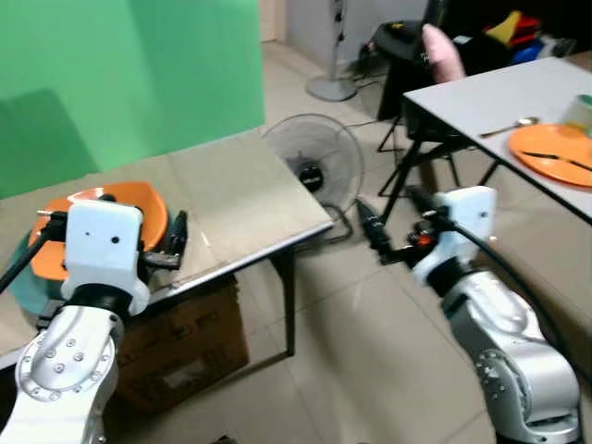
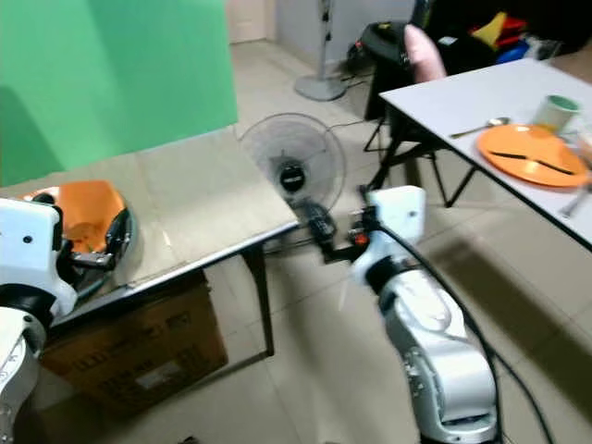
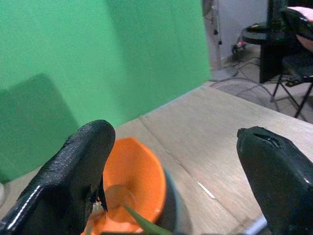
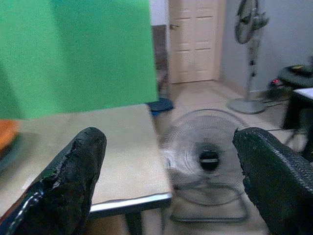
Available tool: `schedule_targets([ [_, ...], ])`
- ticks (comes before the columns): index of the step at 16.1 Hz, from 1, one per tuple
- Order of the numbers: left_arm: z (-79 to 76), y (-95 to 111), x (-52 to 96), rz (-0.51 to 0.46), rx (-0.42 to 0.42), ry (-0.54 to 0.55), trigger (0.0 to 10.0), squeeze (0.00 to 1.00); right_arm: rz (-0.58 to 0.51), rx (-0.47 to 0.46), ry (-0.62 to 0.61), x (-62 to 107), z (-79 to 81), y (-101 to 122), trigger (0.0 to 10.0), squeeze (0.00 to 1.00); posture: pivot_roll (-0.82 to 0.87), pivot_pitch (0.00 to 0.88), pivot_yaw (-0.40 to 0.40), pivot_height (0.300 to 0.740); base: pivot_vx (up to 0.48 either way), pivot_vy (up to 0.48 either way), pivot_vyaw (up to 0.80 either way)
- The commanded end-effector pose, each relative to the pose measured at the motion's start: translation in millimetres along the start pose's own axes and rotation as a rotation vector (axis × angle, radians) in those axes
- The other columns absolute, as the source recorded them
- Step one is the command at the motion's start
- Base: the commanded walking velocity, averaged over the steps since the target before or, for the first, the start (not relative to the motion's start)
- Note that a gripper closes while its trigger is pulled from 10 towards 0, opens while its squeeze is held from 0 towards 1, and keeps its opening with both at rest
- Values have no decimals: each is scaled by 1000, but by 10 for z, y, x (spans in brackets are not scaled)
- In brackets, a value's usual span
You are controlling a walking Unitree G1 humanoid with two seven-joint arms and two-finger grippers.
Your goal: Setting the table
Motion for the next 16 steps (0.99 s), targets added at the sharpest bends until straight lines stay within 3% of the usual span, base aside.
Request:
schedule_targets([
  [1, 33, 15, 14, -11, -7, 22, 10000, 290, -12, 8, 3, -19, 40, 9, 10000, 0, 9, 27, 3, 740, 435, 0, 0],
  [4, 51, 33, 27, -25, -19, 34, 10000, 282, -21, 25, 31, -72, 117, 12, 10000, 0, 20, 29, -12, 740, 433, 0, 0],
  [12, 117, 19, 49, -33, -11, 65, 10000, 275, -11, -9, 4, -104, 120, -51, 10000, 0, 22, 32, -2, 740, 413, 0, 0],
  [13, 112, 48, 46, -43, -6, 63, 10000, 94, -4, -25, 12, -93, 131, -63, 10000, 0, 24, 34, 1, 740, 0, 0, 0],
  [14, 109, 49, 46, -43, -11, 57, 10000, 20, 2, -35, 14, -84, 136, -76, 10000, 0, 24, 35, 3, 740, 0, 0, 0],
  [16, 106, 63, 51, -47, -11, 46, 10000, 0, 9, -54, 11, -73, 143, -97, 10000, 0, 23, 37, 5, 740, 0, 0, 0],
])
Point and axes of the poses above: a point about 5 cm out from each wrist's last joint towards the gripper, its own x axis pointing back from the gripper into the wrist, its own y axis along the axis of the wrist's last joint, z = x × y, the point moved 6 cm from there along -x, pointing out of the wrist towards the gripper, and after that the axes turned 11 degrees about x, right-handed, at the moved point
